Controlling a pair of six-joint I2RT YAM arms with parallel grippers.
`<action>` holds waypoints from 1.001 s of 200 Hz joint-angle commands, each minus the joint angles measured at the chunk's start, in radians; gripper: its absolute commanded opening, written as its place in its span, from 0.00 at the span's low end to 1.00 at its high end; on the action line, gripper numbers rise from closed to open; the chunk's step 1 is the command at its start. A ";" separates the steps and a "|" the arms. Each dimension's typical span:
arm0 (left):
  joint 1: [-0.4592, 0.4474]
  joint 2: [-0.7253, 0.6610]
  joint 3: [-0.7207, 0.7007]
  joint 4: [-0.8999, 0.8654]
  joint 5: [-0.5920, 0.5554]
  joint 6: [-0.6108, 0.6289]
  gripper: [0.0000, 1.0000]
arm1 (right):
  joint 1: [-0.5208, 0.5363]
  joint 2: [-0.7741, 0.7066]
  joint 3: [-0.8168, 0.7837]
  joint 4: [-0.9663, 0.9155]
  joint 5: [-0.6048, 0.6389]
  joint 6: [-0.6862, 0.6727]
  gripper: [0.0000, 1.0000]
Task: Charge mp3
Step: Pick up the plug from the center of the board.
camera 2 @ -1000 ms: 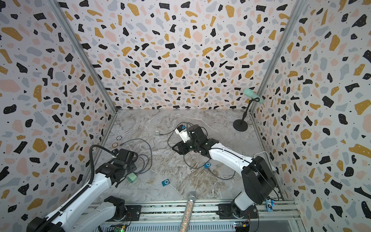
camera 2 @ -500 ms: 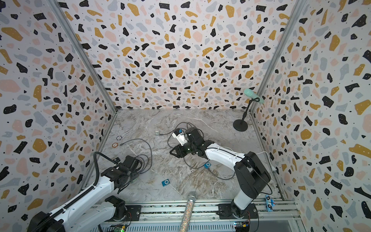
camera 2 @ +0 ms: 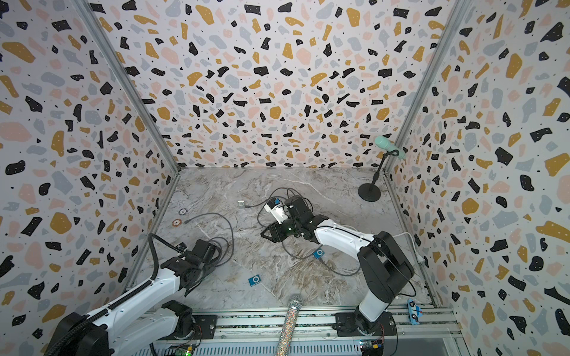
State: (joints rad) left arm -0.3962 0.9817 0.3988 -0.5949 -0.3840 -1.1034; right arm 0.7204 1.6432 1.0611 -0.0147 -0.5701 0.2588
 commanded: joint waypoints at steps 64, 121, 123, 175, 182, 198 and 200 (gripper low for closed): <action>-0.007 -0.085 0.022 0.094 0.068 0.047 0.31 | 0.004 -0.017 -0.045 0.098 -0.203 0.057 0.52; -0.005 -0.106 0.099 0.187 0.134 0.080 0.28 | 0.046 -0.013 -0.131 0.305 -0.337 0.212 0.54; -0.005 -0.107 0.099 0.193 0.139 0.079 0.28 | 0.053 -0.012 -0.132 0.311 -0.337 0.213 0.54; -0.016 -0.126 0.070 0.347 0.222 0.042 0.27 | 0.146 0.053 -0.126 0.476 -0.249 0.312 0.55; -0.018 -0.132 0.068 0.355 0.232 0.041 0.27 | 0.150 0.068 -0.121 0.490 -0.238 0.325 0.55; -0.025 -0.146 0.057 0.379 0.251 0.029 0.27 | 0.160 0.100 -0.109 0.527 -0.217 0.351 0.55; -0.026 -0.147 0.056 0.382 0.254 0.029 0.27 | 0.162 0.103 -0.106 0.530 -0.215 0.355 0.55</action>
State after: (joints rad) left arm -0.4110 0.8608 0.4736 -0.2970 -0.1749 -1.0588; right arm 0.8757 1.7100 0.9230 0.4244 -0.8288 0.5465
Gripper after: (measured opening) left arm 0.465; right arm 0.554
